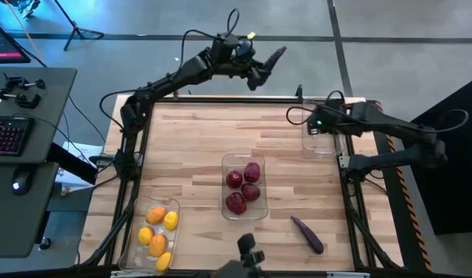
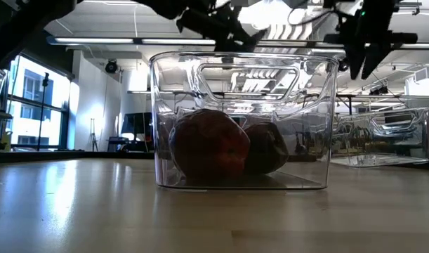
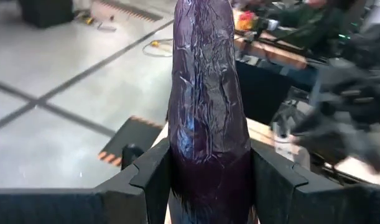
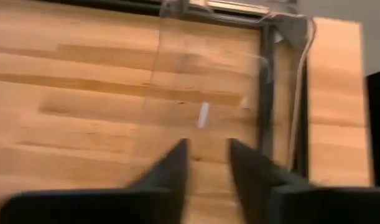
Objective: Sort produce into baskets
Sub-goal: Put the purple eggplant into the top right transparent bin
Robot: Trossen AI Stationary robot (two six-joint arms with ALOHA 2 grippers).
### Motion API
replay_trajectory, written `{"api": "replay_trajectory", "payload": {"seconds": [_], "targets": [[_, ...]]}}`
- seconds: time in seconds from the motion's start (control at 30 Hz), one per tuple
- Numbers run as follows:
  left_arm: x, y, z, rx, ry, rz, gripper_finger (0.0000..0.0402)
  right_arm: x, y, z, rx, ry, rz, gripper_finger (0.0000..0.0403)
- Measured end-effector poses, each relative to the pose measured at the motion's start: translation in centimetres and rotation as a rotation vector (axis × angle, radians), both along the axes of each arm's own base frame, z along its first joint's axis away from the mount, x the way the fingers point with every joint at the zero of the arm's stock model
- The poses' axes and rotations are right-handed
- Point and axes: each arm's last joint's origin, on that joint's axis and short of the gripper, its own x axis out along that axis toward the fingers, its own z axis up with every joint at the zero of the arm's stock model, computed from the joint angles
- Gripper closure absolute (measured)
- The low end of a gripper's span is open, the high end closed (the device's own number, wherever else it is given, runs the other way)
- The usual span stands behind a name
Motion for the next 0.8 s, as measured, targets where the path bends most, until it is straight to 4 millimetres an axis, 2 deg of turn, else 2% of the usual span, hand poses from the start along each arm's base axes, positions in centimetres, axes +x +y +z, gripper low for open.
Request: {"api": "replay_trajectory", "payload": {"seconds": [0.07, 0.1, 0.2, 0.3, 0.37, 0.53, 0.8], "targets": [[0.0, -1.1, 0.8, 0.040, -0.002, -0.032, 0.0238, 0.6, -0.9, -0.9, 0.006, 0.058, 0.010, 0.0362], [0.2, -1.7, 1.1, 0.054, -0.004, -0.050, 0.0238, 1.0, -1.4, -1.6, 0.009, 0.072, 0.024, 0.0381], [0.4, -3.4, 1.3, 0.060, 0.031, -0.093, 0.0238, 2.1, -3.1, -4.2, 0.059, 0.049, 0.033, 0.0378], [0.4, -4.8, 1.5, 0.067, 0.080, -0.117, 0.0238, 2.2, -4.6, -7.1, 0.104, 0.057, 0.002, 0.0394], [0.2, -5.5, 1.7, 0.085, 0.113, -0.107, 0.0238, 2.2, -5.3, -8.3, 0.102, 0.035, -0.006, 0.0399], [-0.5, -6.3, 2.6, 0.115, 0.136, -0.076, 0.0238, 1.9, -6.4, -10.2, 0.097, -0.018, -0.010, 0.0401], [-0.8, -6.5, 3.5, 0.100, 0.091, -0.054, 0.0238, 1.8, -7.1, -12.0, 0.094, -0.106, -0.013, 0.0403]]}}
